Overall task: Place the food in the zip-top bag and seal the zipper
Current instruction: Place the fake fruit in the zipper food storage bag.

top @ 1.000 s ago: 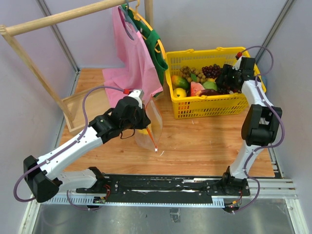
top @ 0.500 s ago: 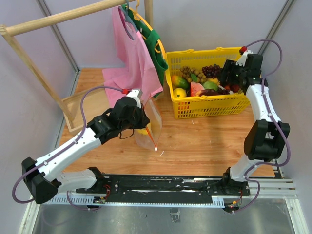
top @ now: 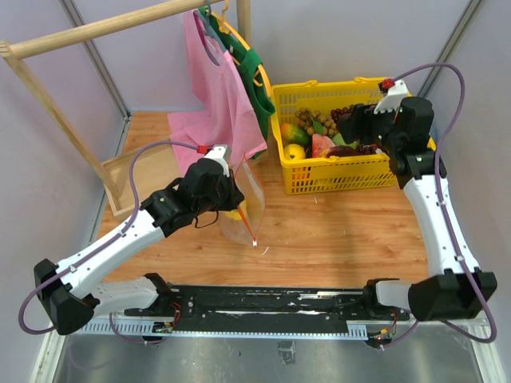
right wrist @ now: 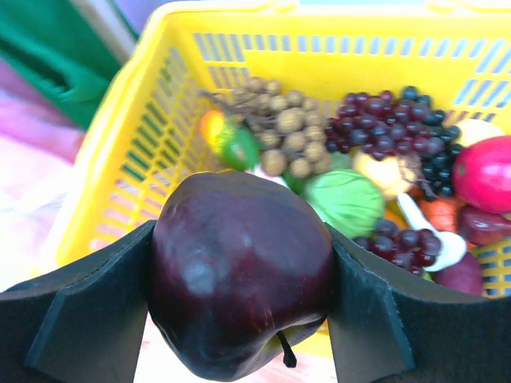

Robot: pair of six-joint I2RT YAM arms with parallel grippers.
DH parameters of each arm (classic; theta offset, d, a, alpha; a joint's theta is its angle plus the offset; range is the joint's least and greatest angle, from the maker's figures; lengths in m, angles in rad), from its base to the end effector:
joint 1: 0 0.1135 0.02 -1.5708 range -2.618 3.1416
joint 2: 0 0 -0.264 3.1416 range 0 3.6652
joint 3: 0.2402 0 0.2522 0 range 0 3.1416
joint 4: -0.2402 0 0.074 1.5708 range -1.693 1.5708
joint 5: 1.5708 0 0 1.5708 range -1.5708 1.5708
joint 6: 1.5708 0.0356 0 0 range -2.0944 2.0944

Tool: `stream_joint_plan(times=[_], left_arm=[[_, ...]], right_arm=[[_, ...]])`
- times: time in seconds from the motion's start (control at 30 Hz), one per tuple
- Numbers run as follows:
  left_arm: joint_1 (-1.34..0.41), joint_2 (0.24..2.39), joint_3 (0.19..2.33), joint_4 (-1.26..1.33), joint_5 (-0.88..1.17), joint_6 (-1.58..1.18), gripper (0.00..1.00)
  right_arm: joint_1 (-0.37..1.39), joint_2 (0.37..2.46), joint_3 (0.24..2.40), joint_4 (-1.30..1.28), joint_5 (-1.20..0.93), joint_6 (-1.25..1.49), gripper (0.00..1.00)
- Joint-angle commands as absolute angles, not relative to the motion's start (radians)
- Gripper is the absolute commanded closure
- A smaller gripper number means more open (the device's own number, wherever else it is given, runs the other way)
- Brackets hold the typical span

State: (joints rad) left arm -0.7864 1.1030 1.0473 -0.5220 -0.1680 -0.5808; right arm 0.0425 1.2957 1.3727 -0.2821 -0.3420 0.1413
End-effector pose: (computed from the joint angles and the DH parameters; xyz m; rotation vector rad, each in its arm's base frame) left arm 0.1739 -0.1659 0.3358 0.1260 2.2001 -0.6097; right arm 0.2924 0.0244 0.4243 -0.1606 1.7772 0.4358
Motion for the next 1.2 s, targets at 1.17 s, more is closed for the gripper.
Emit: stream_joint_plan(times=[1.17], left_arm=[[-0.779,1.06,1.114,-0.56,-0.109,-0.583,1.0]], right_arm=[[0.885,1.281,1.102,-0.049,-0.207,-0.093,0.79]])
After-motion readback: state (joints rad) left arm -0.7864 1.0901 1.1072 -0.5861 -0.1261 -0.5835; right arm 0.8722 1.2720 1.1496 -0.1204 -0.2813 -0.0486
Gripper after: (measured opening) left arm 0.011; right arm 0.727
